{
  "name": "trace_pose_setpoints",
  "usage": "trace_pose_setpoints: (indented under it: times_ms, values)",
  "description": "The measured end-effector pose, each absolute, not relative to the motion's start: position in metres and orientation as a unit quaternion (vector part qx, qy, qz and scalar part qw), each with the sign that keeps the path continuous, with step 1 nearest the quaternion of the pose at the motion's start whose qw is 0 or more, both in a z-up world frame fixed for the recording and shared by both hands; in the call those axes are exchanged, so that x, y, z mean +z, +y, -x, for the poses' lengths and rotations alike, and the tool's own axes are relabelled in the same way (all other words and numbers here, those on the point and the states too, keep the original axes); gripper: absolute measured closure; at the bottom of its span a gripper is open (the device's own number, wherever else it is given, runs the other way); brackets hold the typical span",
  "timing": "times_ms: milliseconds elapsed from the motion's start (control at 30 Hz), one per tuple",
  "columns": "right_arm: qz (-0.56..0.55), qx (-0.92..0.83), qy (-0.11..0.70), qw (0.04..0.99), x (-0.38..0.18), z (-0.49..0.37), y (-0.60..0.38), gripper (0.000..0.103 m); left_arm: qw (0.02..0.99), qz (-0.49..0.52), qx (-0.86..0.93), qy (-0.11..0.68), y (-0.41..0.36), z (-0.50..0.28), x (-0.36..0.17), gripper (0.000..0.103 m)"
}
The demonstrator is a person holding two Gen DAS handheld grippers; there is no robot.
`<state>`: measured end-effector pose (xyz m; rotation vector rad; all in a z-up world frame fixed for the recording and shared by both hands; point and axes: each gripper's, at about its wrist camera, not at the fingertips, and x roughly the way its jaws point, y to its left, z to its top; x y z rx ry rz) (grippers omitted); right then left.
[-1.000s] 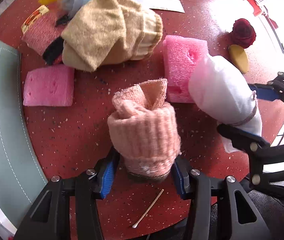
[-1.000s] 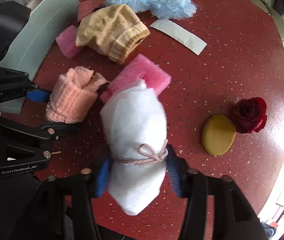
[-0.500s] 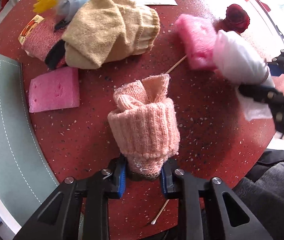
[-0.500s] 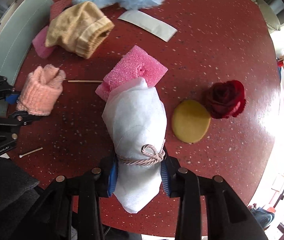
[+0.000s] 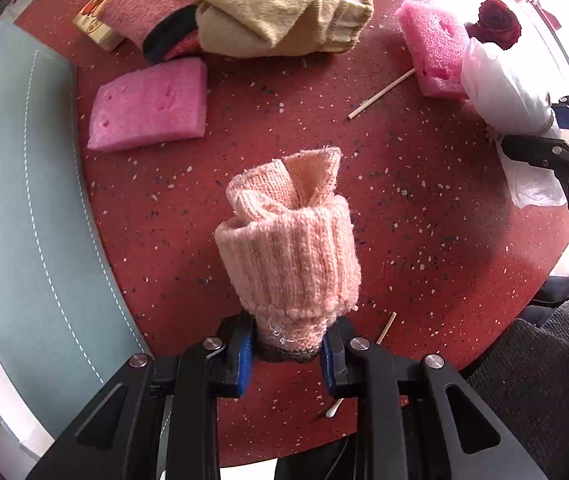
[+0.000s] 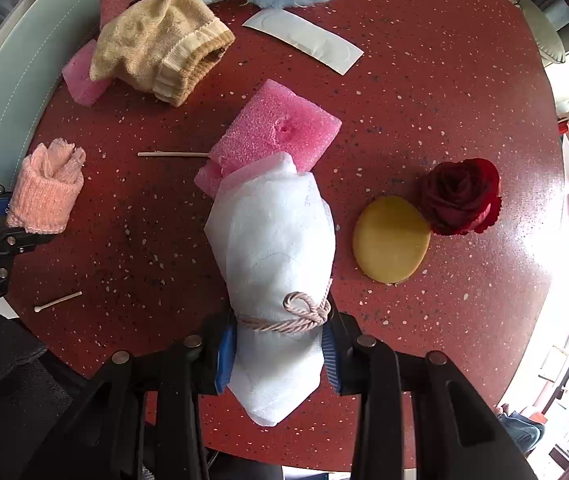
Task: Organize soft objects
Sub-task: 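Lift the mitten and white bag with both tools and carry them toward the box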
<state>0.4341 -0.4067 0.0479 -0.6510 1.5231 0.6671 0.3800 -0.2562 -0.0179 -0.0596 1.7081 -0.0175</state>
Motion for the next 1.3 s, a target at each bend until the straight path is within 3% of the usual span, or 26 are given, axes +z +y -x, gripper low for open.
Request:
trace_pose_setpoints:
  times_ms: [700, 1133, 1300]
  values:
    - [0.293, 0.316, 0.647, 0.629, 0.057, -0.406, -0.383, 0.064, 0.688, 0.034, 0.002, 0.725, -0.254, -0.361, 0.036, 0.075]
    - [0.169, 0.336, 0.629, 0.680, 0.115, -0.407, -0.371, 0.064, 0.725, 0.103, 0.022, 0.681, -0.223, -0.353, 0.100, 0.075]
    - [0.075, 0.350, 0.595, 0.719, 0.180, -0.428, -0.380, 0.064, 0.766, 0.121, 0.009, 0.631, -0.207, -0.361, 0.163, 0.075]
